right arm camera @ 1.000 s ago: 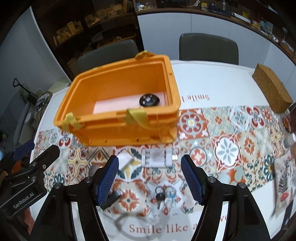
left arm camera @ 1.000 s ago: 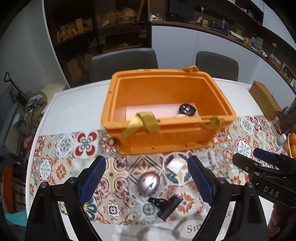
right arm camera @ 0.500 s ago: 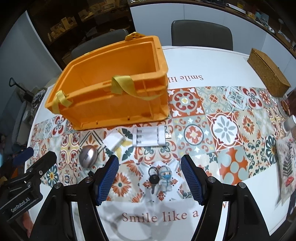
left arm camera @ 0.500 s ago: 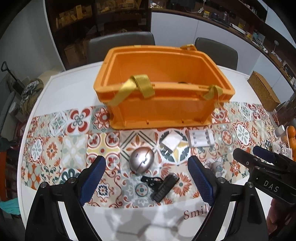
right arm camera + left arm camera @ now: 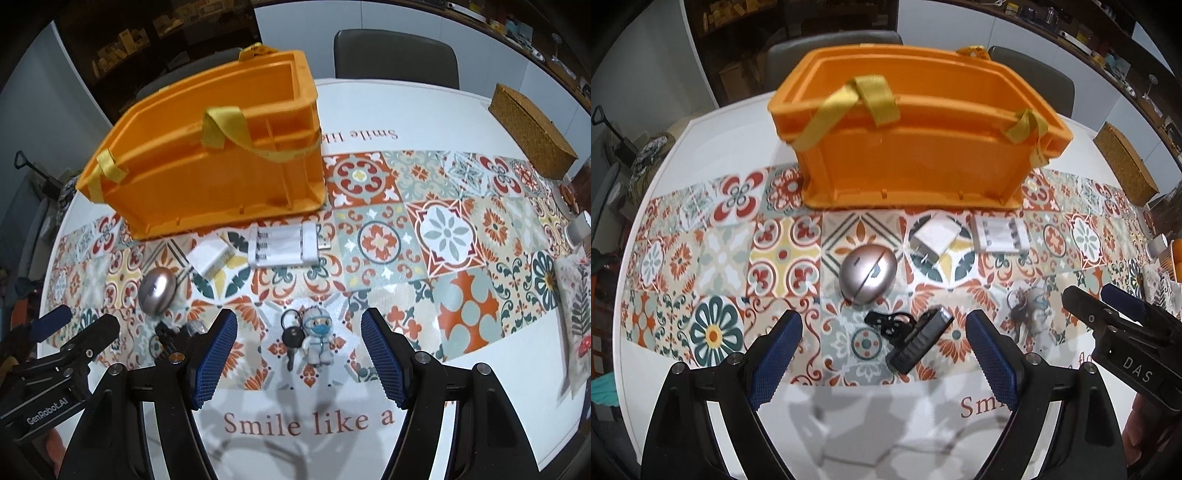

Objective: Organize rigid objects
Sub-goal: 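Grasp the astronaut figurine keychain with right tool while left tool approaches the black bike light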

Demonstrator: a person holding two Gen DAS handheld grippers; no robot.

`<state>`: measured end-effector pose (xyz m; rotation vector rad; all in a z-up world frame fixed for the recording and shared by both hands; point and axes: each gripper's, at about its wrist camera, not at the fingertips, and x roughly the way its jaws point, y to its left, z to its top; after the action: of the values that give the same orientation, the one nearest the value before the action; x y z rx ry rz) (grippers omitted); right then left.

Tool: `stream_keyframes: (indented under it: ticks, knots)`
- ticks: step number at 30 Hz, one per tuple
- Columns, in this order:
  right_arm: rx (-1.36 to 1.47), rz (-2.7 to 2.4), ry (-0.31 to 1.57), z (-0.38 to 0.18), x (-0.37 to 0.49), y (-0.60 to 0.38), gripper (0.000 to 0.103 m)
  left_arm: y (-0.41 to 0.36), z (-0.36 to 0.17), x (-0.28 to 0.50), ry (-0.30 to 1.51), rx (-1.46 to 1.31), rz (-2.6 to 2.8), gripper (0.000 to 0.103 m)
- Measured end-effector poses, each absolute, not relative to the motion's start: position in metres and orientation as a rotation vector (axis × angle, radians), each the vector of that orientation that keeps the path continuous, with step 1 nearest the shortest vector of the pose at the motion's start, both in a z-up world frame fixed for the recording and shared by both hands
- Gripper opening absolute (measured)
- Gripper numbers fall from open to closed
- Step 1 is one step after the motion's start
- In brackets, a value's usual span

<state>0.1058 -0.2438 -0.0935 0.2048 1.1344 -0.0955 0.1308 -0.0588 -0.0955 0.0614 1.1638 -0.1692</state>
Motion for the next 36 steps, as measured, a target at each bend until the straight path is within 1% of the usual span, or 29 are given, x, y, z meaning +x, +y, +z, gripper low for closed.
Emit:
stream_keyframes:
  ticks: [9, 18, 21, 26, 36]
  knots:
    - [0.198, -0.072, 1.155, -0.113, 0.101, -0.241, 0.07, -0.053, -0.12, 0.12, 1.21, 0.017, -0.162, 0.091]
    - [0.195, -0.044, 1.171, -0.135, 0.104, -0.24, 0.069, -0.058, -0.143, 0.117, 1.245, 0.03, -0.151, 0.091]
    - [0.194, -0.046, 1.165, -0.141, 0.106, -0.242, 0.067, -0.061, -0.149, 0.119, 1.26, 0.03, -0.151, 0.091]
    - [0.22, -0.063, 1.178, -0.152, 0.112, -0.249, 0.058, -0.064, -0.155, 0.125, 1.271, 0.019, -0.146, 0.091]
    - [0.233, -0.089, 1.203, -0.173, 0.128, -0.253, 0.048, -0.065, -0.164, 0.129, 1.291, 0.025, -0.138, 0.091]
